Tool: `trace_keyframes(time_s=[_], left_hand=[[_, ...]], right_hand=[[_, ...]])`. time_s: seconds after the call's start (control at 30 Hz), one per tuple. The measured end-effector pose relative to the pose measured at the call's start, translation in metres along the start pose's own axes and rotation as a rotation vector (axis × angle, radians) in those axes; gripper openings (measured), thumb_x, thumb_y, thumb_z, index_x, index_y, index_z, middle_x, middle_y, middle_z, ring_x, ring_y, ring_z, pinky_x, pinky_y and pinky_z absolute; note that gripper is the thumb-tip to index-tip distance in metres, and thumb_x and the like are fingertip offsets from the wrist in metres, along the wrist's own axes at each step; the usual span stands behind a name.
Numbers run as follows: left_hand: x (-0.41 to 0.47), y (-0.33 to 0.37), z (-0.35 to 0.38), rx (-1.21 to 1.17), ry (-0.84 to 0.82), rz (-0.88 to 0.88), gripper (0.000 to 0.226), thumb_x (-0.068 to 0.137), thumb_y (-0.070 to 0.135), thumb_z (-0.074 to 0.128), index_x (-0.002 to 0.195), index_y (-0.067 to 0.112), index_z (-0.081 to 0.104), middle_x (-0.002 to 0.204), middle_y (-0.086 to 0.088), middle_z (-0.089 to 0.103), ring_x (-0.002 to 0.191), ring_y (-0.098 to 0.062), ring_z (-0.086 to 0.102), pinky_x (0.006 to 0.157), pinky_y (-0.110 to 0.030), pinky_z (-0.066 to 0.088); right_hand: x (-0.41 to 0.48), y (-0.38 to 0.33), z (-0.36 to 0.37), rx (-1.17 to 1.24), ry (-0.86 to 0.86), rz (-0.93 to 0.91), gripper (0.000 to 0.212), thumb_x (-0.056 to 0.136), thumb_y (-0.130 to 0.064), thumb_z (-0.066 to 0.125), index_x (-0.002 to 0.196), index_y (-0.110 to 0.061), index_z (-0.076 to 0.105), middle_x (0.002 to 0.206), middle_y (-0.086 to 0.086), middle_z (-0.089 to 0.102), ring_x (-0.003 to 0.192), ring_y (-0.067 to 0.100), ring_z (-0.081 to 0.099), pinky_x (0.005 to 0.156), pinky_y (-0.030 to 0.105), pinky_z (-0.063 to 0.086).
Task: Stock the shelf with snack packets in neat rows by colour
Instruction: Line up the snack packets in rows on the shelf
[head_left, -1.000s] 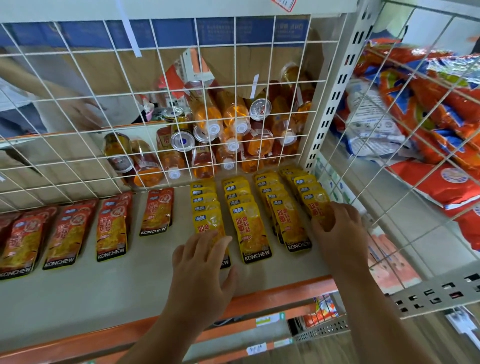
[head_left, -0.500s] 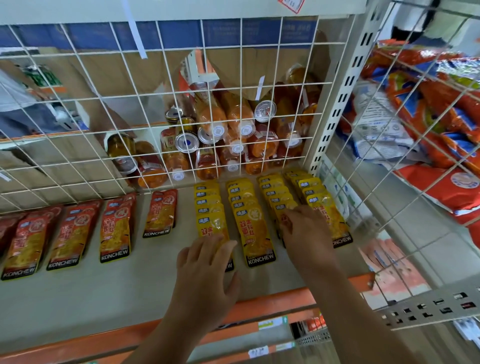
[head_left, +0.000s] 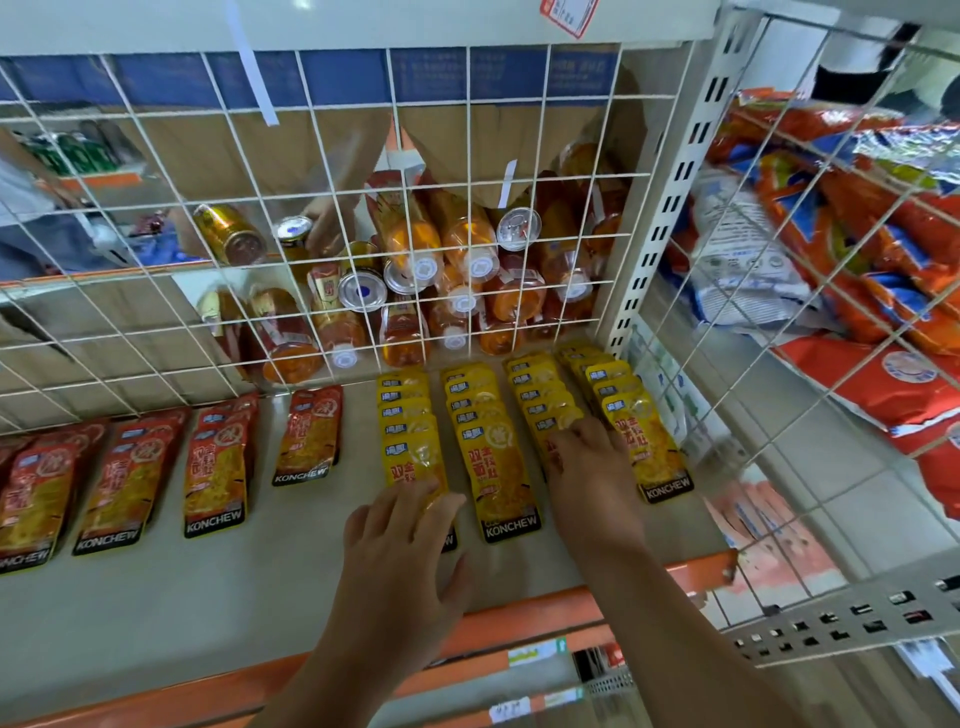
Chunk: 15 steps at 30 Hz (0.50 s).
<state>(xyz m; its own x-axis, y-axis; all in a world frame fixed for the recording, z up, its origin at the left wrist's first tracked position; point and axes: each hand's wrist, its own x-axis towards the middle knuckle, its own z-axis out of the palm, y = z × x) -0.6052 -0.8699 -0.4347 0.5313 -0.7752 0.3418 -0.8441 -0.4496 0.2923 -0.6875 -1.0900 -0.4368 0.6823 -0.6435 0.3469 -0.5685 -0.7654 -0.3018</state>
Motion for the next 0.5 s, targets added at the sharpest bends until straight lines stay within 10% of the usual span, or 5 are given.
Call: trace_keyframes(time_s=[0.5], left_hand=[[0.001, 0.001, -0.004, -0.007, 0.022, 0.046, 0.045, 0.082, 0.042, 0.059, 0.122, 0.022, 0.066, 0.131, -0.001, 0.06, 0.123, -0.026, 0.054, 0.095, -0.04, 0.038]], right_hand=[[0.0, -0.008, -0.012, 0.069, -0.107, 0.13, 0.044, 0.085, -0.028, 0.074, 0.127, -0.021, 0.065, 0.129, 0.014, 0.05, 0.111, 0.039, 0.053, 0.091, 0.043, 0.049]])
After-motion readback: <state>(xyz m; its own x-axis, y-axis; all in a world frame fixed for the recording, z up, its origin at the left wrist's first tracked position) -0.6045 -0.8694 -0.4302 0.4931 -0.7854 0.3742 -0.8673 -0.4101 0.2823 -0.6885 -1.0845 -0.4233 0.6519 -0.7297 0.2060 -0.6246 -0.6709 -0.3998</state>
